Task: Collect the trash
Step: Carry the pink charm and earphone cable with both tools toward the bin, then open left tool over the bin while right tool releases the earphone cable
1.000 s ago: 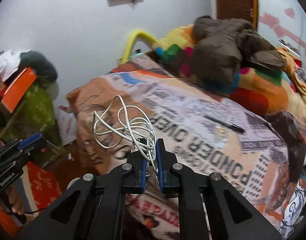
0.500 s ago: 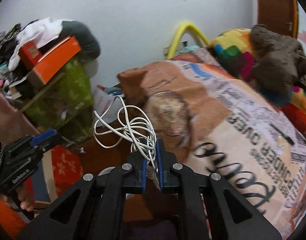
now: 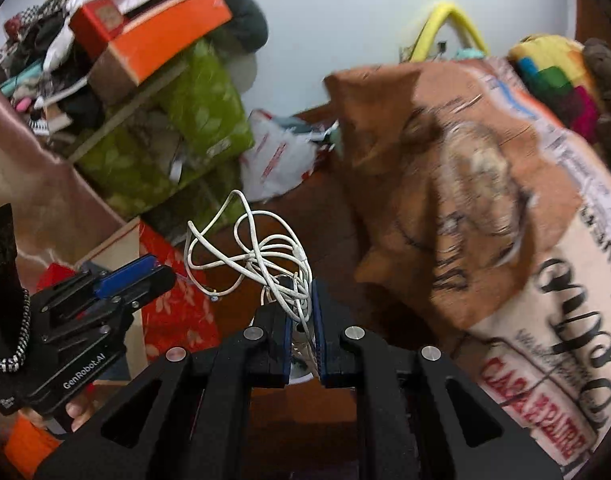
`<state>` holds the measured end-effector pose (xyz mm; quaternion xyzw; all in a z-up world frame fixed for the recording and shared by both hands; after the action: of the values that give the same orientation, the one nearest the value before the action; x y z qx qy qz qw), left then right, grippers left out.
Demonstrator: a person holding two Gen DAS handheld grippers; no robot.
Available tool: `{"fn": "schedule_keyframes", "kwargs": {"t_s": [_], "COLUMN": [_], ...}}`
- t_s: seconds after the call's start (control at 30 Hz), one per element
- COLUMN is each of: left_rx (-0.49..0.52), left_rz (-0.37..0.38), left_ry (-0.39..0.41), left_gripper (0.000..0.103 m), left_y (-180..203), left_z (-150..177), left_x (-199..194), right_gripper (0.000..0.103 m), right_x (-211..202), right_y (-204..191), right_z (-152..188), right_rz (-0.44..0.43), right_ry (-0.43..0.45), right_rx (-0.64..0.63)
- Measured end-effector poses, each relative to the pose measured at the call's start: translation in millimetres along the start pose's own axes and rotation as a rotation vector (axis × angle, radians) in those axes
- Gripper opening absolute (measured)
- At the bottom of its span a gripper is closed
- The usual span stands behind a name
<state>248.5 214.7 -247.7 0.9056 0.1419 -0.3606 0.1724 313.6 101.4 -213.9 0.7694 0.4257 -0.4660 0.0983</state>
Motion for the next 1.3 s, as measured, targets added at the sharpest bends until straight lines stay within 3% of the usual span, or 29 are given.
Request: {"fn": "schedule_keyframes", "kwargs": {"t_s": [0.37,0.6,0.73,0.93,1.1,1.3], "left_rx": [-0.136,-0.21,-0.22,-0.225,-0.24,-0.236], "left_rz": [-0.05,-0.069,-0.079,-0.086,-0.078,-0.069], "left_ry": [-0.128,-0.223,-0.262,-0.309,-0.325,-0.342], "left_gripper": [0.023,0.023,0.023,0.023,0.023,0.023], "left_y": [-51,-73,-78,-81,-82,-76], "left_z": [61,101,118,133,136,136], "left_x": [40,67,80,97,107,118], "right_gripper": [0.009,0.009,0.009,0.009,0.044,0.046], "right_x": [85,146,170,184,181,169], "right_y": [-13,-14,-14,-17,-16,-4], "right_z": [46,69,78,88,89,79], "right_rz": [-0.007,0.066,0.048,-0.046,-0.12,-0.075], "right_ry": [-0.203,-0.302,-0.373,-0.456,-0.475,-0.431], "right_rx": [-0.007,-0.047,-0.006,0.035,0.082,0.101]}}
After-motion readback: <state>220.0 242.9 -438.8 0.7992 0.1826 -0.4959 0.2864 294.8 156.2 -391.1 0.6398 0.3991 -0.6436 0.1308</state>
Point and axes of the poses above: each gripper's, at about its wrist camera, not at the fingertips, and x roughly the way its jaws point, y to its right, z to its underside, the point moved 5 cm from there along x, roughly the way its jaws point, and after that the axes turned 4 degrees about y, right-handed, at the moved point
